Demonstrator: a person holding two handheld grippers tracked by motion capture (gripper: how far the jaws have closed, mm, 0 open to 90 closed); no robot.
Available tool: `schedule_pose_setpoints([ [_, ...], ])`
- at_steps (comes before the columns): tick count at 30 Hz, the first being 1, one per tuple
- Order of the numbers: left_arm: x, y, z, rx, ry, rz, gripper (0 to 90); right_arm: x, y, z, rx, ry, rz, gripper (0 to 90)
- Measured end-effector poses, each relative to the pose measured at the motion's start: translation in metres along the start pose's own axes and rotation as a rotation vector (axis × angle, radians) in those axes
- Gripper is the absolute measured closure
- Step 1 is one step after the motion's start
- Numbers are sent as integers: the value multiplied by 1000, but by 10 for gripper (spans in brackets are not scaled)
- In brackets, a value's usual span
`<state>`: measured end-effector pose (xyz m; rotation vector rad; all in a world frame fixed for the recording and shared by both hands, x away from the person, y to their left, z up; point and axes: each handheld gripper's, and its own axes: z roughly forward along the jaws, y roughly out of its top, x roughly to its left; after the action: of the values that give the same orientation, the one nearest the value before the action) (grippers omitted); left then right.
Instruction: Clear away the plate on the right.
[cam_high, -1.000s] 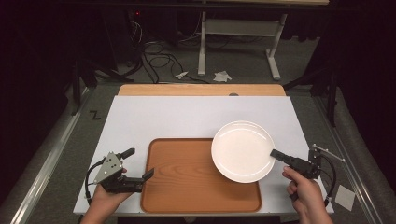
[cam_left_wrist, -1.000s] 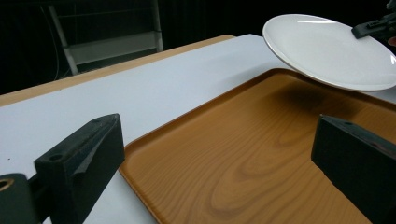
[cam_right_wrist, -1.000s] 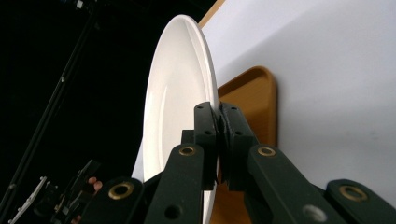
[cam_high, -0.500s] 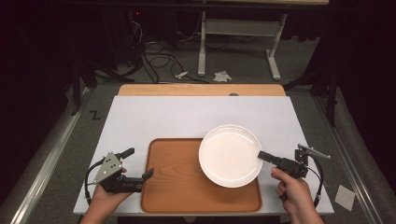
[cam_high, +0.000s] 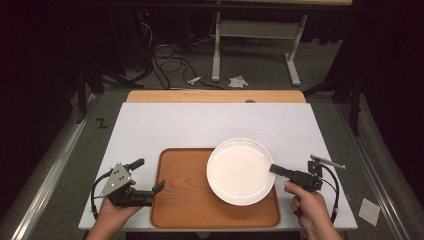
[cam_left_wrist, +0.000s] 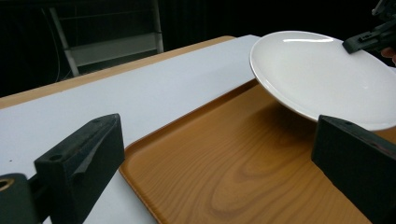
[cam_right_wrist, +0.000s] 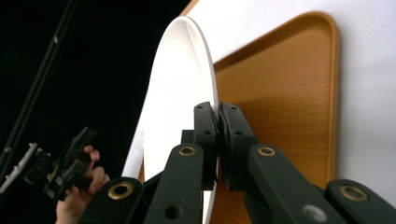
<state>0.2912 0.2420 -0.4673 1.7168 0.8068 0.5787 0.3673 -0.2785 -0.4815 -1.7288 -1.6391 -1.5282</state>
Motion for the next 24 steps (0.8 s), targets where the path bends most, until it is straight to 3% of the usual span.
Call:
schedule_pose_setpoints([
  [8, 0, 0, 0, 1, -1, 0, 34, 1, -5, 12, 57, -38, -20, 889],
  [24, 0, 0, -1, 0, -1, 2, 34, -2, -10, 21, 90, -53, -26, 888],
])
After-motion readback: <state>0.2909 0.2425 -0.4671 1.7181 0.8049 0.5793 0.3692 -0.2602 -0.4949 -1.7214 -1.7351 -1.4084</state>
